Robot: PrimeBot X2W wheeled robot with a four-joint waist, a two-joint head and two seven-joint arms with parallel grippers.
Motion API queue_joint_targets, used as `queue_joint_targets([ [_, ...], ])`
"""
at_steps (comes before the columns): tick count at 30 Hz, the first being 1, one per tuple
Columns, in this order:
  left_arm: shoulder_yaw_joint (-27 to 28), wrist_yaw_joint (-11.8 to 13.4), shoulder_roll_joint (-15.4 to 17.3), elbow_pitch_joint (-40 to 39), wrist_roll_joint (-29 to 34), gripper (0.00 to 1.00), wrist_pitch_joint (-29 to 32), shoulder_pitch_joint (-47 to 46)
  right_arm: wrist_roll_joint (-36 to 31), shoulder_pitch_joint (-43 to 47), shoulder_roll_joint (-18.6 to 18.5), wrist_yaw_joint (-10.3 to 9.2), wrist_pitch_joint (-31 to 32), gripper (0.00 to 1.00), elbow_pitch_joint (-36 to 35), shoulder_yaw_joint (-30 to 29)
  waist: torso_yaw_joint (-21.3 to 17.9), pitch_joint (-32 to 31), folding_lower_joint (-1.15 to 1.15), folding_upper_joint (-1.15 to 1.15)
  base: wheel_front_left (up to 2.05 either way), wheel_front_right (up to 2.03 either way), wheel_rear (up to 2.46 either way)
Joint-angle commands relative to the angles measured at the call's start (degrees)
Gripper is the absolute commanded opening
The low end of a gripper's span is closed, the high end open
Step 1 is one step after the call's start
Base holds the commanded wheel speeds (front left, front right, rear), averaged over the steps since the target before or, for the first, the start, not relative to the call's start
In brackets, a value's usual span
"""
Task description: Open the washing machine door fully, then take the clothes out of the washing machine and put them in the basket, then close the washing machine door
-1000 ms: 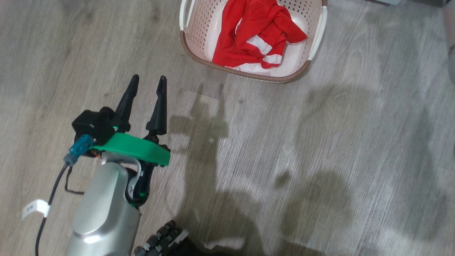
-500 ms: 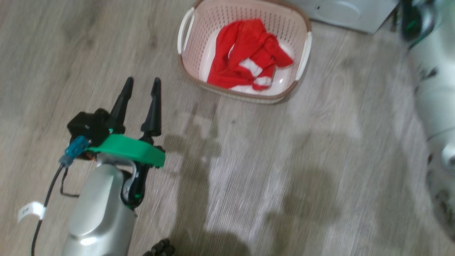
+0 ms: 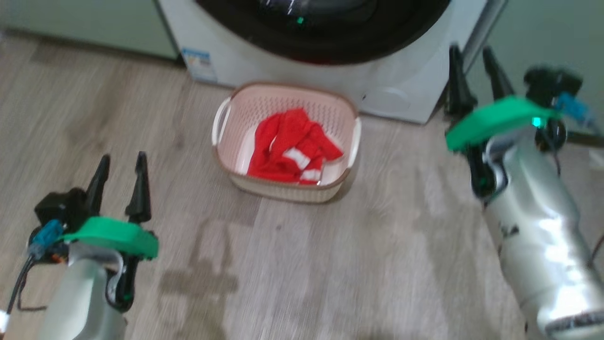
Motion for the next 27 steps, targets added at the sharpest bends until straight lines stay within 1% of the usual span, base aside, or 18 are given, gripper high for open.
queue_joint_targets([
  [1,2.14,-0.36,2.15,-0.90,0.72,1.00,-0.38,-0.90,-0.89,1.63,1.44,-0.05,-0.31,1.00,-2.78,-0.13,-3.60,-5.06,0.00,0.00,0.00,0.00,0.00],
  [7,2.06,-0.36,4.08,0.40,0.37,1.00,-0.38,0.25,-5.16,11.16,1.72,-0.05,-0.31,1.00,-7.20,-2.95,-6.80,-8.63,0.00,0.00,0.00,0.00,0.00],
  [9,1.66,-0.36,4.46,0.66,0.04,1.00,-0.38,0.55,-6.62,13.92,1.77,-0.05,-0.31,1.00,-9.39,-3.69,-7.82,-9.26,0.00,0.00,0.00,0.00,0.00],
  [11,2.53,-0.36,4.71,1.02,-0.26,1.00,-0.38,0.84,-8.11,16.53,1.82,-0.05,-0.31,1.00,-12.09,-5.01,-8.89,-9.78,0.00,0.00,0.00,0.00,0.00],
  [19,3.57,-0.36,4.69,1.64,1.40,1.00,-0.38,2.60,-12.95,26.51,1.97,-0.05,-0.31,1.00,-22.35,-6.30,-11.91,-11.27,0.00,0.00,0.00,0.00,0.00],
  [27,4.89,-0.36,3.93,1.24,1.42,1.00,-0.38,5.18,-14.66,34.11,2.01,-0.05,-0.31,1.00,-29.67,-8.54,-13.39,-12.10,0.00,0.00,0.00,0.00,0.00],
])
